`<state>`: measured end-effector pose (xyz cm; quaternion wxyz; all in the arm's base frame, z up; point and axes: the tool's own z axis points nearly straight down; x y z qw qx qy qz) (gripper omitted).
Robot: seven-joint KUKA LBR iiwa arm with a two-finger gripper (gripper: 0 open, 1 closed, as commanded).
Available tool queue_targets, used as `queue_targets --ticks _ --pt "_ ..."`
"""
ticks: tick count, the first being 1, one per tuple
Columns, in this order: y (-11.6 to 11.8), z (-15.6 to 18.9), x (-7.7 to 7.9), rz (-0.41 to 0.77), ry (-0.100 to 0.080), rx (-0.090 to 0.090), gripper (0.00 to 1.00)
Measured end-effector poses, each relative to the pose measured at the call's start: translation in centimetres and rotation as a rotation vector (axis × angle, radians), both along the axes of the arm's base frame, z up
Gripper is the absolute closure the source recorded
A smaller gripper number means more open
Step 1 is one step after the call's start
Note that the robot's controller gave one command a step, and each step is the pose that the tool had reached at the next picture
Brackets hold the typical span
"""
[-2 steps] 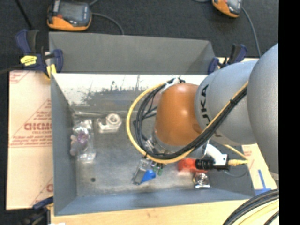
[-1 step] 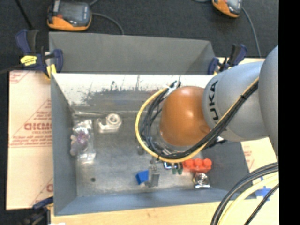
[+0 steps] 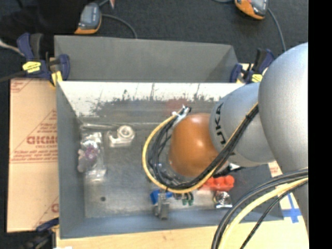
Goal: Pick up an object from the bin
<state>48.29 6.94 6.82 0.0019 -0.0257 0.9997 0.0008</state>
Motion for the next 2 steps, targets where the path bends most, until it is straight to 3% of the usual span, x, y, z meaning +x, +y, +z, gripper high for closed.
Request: queue_targets --ticks 1,2 --pt "0.0 0.2 0.0 -0.005 0.000 0.000 1.00" --pt "-0.4 9.2 1.3 0.014 -0.007 -0.002 1.00"
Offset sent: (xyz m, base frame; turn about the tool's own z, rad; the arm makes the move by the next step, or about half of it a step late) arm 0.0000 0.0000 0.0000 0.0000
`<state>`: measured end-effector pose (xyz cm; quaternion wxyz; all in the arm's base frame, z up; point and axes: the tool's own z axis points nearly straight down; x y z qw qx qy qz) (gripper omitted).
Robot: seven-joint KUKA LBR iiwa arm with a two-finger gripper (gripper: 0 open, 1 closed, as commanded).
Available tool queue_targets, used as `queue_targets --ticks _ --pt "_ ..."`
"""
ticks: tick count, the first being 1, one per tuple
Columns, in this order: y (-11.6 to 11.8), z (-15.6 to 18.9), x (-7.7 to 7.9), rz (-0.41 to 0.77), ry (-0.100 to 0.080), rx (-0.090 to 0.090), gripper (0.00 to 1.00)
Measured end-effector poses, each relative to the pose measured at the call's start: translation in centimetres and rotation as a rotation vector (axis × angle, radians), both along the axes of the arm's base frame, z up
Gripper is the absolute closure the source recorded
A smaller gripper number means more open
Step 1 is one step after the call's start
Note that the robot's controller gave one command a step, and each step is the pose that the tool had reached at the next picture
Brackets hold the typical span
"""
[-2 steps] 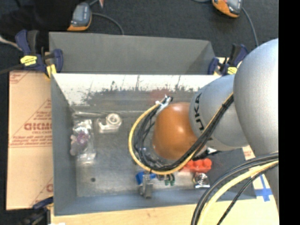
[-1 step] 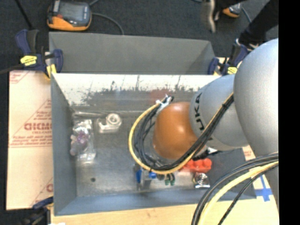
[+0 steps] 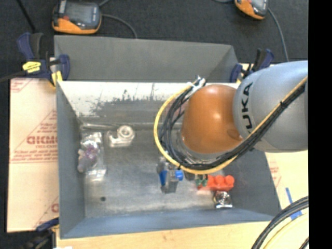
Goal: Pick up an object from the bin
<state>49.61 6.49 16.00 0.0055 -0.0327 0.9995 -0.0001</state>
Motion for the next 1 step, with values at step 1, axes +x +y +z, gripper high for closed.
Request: queue_targets --ticks 1 --pt "-0.14 6.96 0.97 -0.004 -0.001 0.000 1.00"
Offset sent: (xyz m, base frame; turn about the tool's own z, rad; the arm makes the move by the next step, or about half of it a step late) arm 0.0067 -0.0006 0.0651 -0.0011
